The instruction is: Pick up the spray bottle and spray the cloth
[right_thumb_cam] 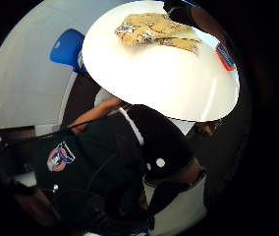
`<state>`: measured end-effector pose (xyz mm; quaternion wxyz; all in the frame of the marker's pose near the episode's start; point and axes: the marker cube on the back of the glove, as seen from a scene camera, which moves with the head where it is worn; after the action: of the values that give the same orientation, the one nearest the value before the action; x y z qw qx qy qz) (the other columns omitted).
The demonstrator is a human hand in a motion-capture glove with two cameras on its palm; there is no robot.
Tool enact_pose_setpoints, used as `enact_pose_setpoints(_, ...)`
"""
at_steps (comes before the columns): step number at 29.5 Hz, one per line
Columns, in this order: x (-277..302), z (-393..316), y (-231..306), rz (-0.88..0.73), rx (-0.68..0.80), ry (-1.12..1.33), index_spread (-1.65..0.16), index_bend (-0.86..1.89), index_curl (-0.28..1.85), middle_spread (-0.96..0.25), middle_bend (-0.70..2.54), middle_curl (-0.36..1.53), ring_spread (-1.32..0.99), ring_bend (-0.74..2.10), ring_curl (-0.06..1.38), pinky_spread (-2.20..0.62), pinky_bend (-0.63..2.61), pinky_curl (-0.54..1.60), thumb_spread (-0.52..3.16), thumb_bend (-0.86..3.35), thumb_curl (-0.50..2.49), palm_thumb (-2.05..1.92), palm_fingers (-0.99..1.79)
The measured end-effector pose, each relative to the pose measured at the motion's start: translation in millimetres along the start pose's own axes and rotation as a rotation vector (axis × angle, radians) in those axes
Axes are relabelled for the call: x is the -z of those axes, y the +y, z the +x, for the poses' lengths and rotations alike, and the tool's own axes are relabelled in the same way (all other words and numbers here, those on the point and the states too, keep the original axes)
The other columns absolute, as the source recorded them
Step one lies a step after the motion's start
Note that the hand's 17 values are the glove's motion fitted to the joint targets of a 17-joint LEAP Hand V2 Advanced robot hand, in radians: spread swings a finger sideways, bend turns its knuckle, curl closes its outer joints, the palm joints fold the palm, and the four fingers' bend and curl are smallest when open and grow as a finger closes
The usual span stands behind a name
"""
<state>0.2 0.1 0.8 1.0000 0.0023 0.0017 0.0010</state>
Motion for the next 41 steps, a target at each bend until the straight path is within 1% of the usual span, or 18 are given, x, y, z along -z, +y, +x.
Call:
enact_pose_setpoints(5,-2,-1,-3,0.02,-0.001,0.025,-0.31,0.29,0.16,-0.04,0.23,0.11,0.01,0.28,0.12,0.16,0.27,0.12,0.67,0.15,0.07,0.28,0.49)
enact_pose_setpoints(12,-5,-6,-5,0.024,0.021,0.031,-0.39,0.25,0.22,-0.05,0.22,0.16,0.01,0.27,0.16,0.2,0.25,0.17,0.93,0.13,0.11,0.3,0.48)
enact_pose_setpoints(19,-2,-4,-5,0.051,0.02,0.021,-0.41,0.22,0.25,-0.06,0.19,0.2,0.0,0.27,0.18,0.22,0.23,0.2,1.05,0.1,0.14,0.32,0.5)
enact_pose_setpoints(29,-5,-1,-7,0.086,0.015,-0.011,-0.43,0.18,0.28,-0.07,0.18,0.24,0.0,0.28,0.22,0.23,0.2,0.24,1.12,0.05,0.17,0.34,0.53)
enact_pose_setpoints(37,-8,14,-14,0.271,-0.04,-0.106,-0.42,0.15,0.29,-0.08,0.2,0.27,-0.03,0.34,0.25,0.22,0.19,0.25,1.16,0.03,0.19,0.38,0.63)
enact_pose_setpoints(41,-7,33,-20,0.451,-0.12,-0.176,-0.41,0.12,0.27,-0.08,0.22,0.29,-0.05,0.38,0.27,0.2,0.19,0.26,1.17,0.03,0.21,0.42,0.72)
